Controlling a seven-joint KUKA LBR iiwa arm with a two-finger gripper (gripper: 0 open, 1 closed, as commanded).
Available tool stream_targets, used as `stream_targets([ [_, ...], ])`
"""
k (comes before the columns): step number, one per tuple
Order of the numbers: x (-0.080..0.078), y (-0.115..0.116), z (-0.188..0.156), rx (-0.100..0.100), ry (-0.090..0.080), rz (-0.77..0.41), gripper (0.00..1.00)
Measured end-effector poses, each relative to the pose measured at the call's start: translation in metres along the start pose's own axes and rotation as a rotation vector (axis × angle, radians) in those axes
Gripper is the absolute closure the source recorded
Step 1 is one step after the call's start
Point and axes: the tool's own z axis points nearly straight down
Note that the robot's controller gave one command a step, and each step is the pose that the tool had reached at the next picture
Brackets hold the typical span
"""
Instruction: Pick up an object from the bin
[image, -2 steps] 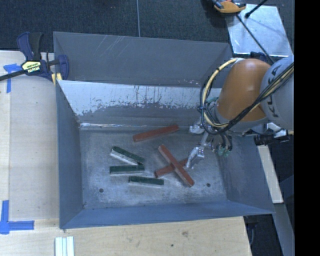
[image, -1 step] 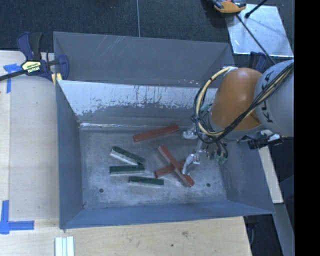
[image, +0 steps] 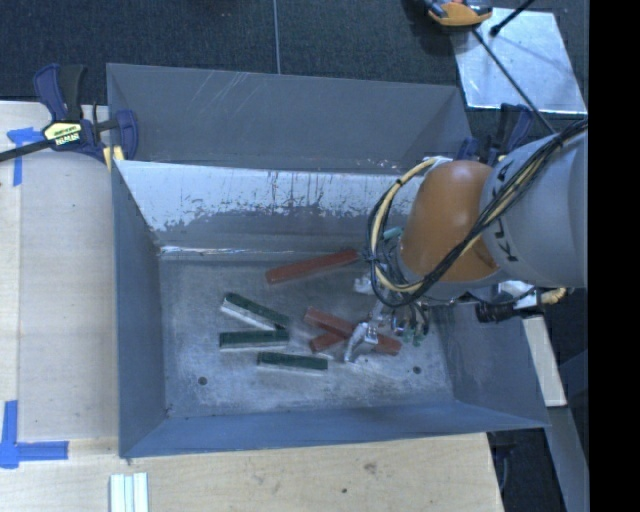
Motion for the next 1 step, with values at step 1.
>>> stream_targets([
  [1,-0.0052,0.0101,0.0124,-0.001,-0.021,0.033,1.00],
])
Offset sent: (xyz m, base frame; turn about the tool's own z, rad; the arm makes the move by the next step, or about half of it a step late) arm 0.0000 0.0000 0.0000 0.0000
